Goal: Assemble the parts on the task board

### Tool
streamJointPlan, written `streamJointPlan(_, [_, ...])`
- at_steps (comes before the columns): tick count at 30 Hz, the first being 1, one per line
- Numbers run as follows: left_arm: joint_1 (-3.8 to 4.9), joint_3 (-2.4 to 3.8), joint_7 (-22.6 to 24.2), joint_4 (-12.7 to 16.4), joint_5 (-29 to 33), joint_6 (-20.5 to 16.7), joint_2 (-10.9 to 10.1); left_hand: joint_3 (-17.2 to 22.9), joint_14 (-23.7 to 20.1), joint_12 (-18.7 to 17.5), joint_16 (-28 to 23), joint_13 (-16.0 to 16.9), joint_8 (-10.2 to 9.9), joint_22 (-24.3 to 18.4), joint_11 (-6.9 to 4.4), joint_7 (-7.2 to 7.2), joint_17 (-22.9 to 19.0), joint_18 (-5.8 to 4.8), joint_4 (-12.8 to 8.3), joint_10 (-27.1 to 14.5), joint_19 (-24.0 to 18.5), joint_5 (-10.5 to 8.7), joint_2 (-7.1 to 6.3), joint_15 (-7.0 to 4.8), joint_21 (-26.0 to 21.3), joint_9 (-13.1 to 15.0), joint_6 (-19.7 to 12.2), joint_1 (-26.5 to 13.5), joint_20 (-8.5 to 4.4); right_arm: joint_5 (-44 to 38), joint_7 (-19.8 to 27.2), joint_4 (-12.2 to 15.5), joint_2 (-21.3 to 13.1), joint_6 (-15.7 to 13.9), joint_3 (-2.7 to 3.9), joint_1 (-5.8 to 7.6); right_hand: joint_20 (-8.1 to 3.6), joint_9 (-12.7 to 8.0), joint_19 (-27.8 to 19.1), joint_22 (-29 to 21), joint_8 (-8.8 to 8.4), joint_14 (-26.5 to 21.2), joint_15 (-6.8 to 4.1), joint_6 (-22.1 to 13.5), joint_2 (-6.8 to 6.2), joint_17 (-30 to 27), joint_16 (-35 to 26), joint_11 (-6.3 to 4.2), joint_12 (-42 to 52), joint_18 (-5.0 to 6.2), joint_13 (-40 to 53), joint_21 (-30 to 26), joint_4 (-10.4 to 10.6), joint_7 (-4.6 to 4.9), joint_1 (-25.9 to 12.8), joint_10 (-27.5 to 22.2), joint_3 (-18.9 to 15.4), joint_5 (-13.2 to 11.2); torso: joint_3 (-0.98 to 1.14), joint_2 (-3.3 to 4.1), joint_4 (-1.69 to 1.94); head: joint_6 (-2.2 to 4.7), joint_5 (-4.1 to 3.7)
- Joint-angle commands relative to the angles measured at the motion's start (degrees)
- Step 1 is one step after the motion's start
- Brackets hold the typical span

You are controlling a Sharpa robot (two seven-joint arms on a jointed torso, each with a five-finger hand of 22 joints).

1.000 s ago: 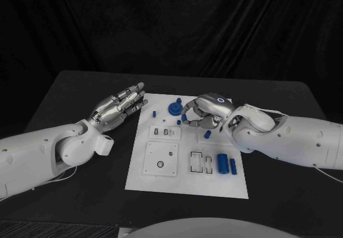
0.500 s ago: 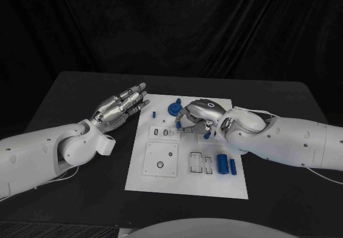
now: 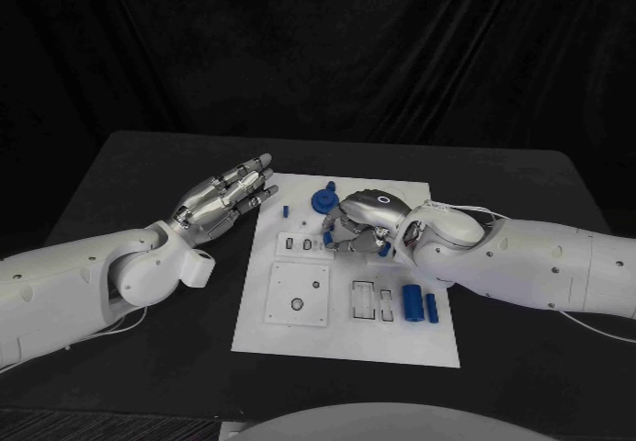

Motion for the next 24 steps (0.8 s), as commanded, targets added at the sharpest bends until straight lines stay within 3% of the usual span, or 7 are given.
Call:
streamJointPlan(1, [-0.1, 0.05, 0.52, 0.04, 0.07, 0.92, 0.11, 0.37, -0.02, -0.34, -0.21, -0.09, 0.36, -0.08, 0.36, 0.21, -0.07, 0.99, -0.03, 0.18, 0.17, 0.29, -0.01, 0.37, -0.19, 0.05, -0.04, 0.71, 0.28, -0.06, -0.92, -0.23, 0.16, 1.19, 0.02, -0.24, 0.26, -0.11, -0.1, 7.03, -0.11, 4.7, 0.28, -0.48, -0.05, 10.33, -0.34, 0.41, 0.2, -0.2, 15.09, -0.42, -0.38, 0.02, -0.45, 6.11, 0.01, -0.37, 0.04, 0.02, 0.0, -0.04, -0.06])
streamJointPlan(7, [-0.15, 0.05, 0.49, -0.01, 0.07, 1.05, 0.18, 0.37, -0.02, -0.34, -0.21, -0.09, 0.36, -0.08, 0.36, 0.21, -0.07, 0.99, -0.03, 0.18, 0.17, 0.29, -0.01, 0.37, -0.19, 0.05, -0.04, 0.71, 0.28, -0.06, -1.63, -0.38, 0.31, 1.52, 0.02, -0.31, 0.44, -0.2, -0.27, 6.91, -0.72, 4.61, 0.35, -2.08, -0.03, 10.13, -0.59, 0.42, 0.2, -0.09, 15.09, -0.91, -0.91, 0.38, -0.5, 6.11, 0.17, -0.36, 0.05, 0.04, -0.05, -0.14, -0.05])
streamJointPlan(12, [-0.2, 0.05, 0.44, -0.06, 0.07, 1.14, 0.22, 0.52, -0.02, -0.34, -0.21, -0.09, 0.36, -0.08, 0.42, 0.27, -0.07, 0.99, -0.05, 0.19, 0.17, 0.33, 0.06, 0.38, -0.19, 0.05, -0.05, 0.73, 0.29, -0.06, -1.94, -0.45, 0.41, 1.88, 0.02, -0.35, 0.44, -0.58, -0.35, 6.87, -2.08, 4.56, 0.24, -5.41, -0.14, 10.01, -0.73, 0.28, 0.2, -0.01, 15.09, -1.33, -1.66, 0.76, -0.74, 6.11, 0.41, -0.32, 0.02, 0.0, -0.03, -0.22, -0.11])
streamJointPlan(24, [-0.29, 0.05, 0.31, -0.28, 0.07, 1.3, 0.27, 0.52, -0.02, -0.34, -0.21, -0.09, 0.36, -0.08, 0.42, 0.27, -0.07, 0.99, -0.05, 0.19, 0.17, 0.33, 0.06, 0.38, -0.19, 0.05, -0.05, 0.73, 0.29, -0.06, -2.22, -0.75, 0.74, 3.26, 0.02, -0.4, 0.36, -2.3, -0.11, 7.12, -4.6, 4.54, 0.15, -11.16, -0.75, 9.82, -0.92, 0.15, 0.2, -0.04, 15.09, -1.52, -2.71, 0.67, -1.7, 6.11, 0.26, -4.01, 0.03, 0.01, -0.06, -0.39, -0.18])
